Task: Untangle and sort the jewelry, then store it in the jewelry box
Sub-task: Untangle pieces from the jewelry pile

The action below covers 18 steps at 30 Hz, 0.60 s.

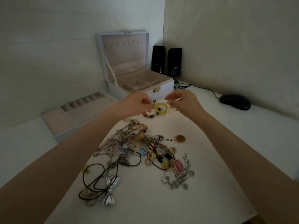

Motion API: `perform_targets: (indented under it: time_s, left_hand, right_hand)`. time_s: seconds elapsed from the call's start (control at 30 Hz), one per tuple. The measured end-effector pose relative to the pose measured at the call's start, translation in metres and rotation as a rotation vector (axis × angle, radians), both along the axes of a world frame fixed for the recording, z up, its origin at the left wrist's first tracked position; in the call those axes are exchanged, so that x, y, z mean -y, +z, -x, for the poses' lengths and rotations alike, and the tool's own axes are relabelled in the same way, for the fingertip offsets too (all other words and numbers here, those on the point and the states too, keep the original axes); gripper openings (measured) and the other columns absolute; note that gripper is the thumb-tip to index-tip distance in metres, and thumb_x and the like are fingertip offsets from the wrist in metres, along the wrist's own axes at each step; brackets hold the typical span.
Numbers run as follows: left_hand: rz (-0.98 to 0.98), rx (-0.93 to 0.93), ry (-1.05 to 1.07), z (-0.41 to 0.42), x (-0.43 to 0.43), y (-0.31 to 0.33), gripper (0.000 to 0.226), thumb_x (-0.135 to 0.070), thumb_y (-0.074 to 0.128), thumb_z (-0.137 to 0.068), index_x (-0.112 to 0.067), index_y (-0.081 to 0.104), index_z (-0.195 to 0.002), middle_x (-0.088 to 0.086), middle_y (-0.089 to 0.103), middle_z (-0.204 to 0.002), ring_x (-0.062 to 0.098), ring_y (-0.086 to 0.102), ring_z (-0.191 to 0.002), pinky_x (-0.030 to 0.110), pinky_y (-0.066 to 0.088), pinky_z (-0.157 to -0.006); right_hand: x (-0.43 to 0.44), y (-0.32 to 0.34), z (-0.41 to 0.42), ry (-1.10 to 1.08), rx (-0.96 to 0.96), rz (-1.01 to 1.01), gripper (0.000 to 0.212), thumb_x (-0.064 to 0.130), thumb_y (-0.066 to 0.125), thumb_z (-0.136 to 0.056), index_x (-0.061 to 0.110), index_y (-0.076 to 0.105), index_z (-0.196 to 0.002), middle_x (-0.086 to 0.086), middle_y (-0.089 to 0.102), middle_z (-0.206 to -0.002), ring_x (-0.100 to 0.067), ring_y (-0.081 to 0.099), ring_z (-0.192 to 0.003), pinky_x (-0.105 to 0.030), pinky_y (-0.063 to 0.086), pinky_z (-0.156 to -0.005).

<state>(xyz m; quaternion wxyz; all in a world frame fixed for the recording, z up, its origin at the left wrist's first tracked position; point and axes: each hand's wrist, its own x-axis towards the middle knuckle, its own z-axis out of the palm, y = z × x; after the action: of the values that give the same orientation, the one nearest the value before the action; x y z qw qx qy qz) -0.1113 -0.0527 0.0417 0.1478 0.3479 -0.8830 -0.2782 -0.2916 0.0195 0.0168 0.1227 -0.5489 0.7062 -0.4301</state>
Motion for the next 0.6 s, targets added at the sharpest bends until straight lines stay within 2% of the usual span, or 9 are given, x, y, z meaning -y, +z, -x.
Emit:
perform_targets:
  time_s: [0.1,0.2,0.3,0.4,0.47,0.53,0.6]
  left_hand:
    - [0.122,0.149,0.074,-0.026,-0.005,-0.006,0.018,-0.029,0.066,-0.087,-0.014,0.063,-0.096,-0.003,0.061,-0.09,0.013,0.057,-0.085,0.023,0.042,-0.071]
    - [0.105,0.214,0.175,-0.042,-0.002,-0.02,0.021,-0.03,0.073,-0.08,-0.017,0.06,-0.09,-0.005,0.056,-0.086,0.013,0.052,-0.084,0.024,0.038,-0.072]
    - [0.137,0.213,0.257,-0.051,0.005,-0.036,0.03,-0.035,0.075,-0.077,-0.016,0.059,-0.092,-0.001,0.057,-0.09,0.015,0.052,-0.084,0.027,0.039,-0.069]
    - [0.151,0.208,0.317,-0.049,0.01,-0.046,0.04,-0.045,0.072,-0.078,-0.016,0.054,-0.099,-0.002,0.056,-0.09,0.018,0.054,-0.087,0.033,0.044,-0.075]
    - [0.132,0.222,0.312,-0.046,0.012,-0.049,0.036,-0.044,0.07,-0.081,-0.015,0.055,-0.098,0.0,0.058,-0.094,0.019,0.054,-0.09,0.034,0.045,-0.078]
    - [0.076,0.216,0.262,-0.045,0.011,-0.048,0.027,-0.036,0.069,-0.083,-0.014,0.059,-0.095,0.003,0.06,-0.095,0.018,0.056,-0.089,0.031,0.046,-0.078]
    - [0.04,0.211,0.197,-0.046,0.007,-0.045,0.019,-0.029,0.069,-0.084,-0.014,0.06,-0.091,0.0,0.059,-0.089,0.016,0.055,-0.084,0.027,0.045,-0.074]
  right_hand:
    - [-0.007,0.004,-0.034,0.186,-0.025,-0.113,0.011,0.014,0.068,-0.085,0.021,0.07,-0.094,0.003,0.069,-0.091,-0.003,0.062,-0.073,-0.013,0.047,-0.061]
    - [-0.007,-0.004,-0.055,0.284,-0.056,-0.14,0.011,0.016,0.071,-0.083,0.021,0.072,-0.092,0.004,0.068,-0.091,0.001,0.056,-0.074,-0.014,0.044,-0.064]
    - [-0.003,-0.021,-0.062,0.264,-0.087,-0.114,0.009,0.023,0.069,-0.085,0.019,0.073,-0.092,0.0,0.068,-0.091,-0.006,0.055,-0.077,-0.018,0.044,-0.068]
    - [0.003,-0.033,-0.064,0.191,-0.222,-0.123,0.022,0.036,0.06,-0.091,0.019,0.072,-0.099,0.0,0.066,-0.09,-0.013,0.057,-0.081,-0.029,0.047,-0.072]
    - [0.005,-0.034,-0.067,0.16,-0.28,-0.167,0.024,0.04,0.058,-0.091,0.022,0.071,-0.101,0.004,0.061,-0.085,-0.011,0.055,-0.077,-0.029,0.045,-0.067]
    - [0.006,-0.034,-0.069,0.152,-0.334,-0.222,0.017,0.039,0.06,-0.09,0.027,0.067,-0.098,0.012,0.052,-0.077,-0.005,0.048,-0.07,-0.024,0.038,-0.058]
    - [0.007,-0.032,-0.071,0.154,-0.366,-0.257,0.009,0.033,0.061,-0.089,0.026,0.064,-0.094,0.013,0.048,-0.077,-0.007,0.048,-0.074,-0.024,0.036,-0.059]
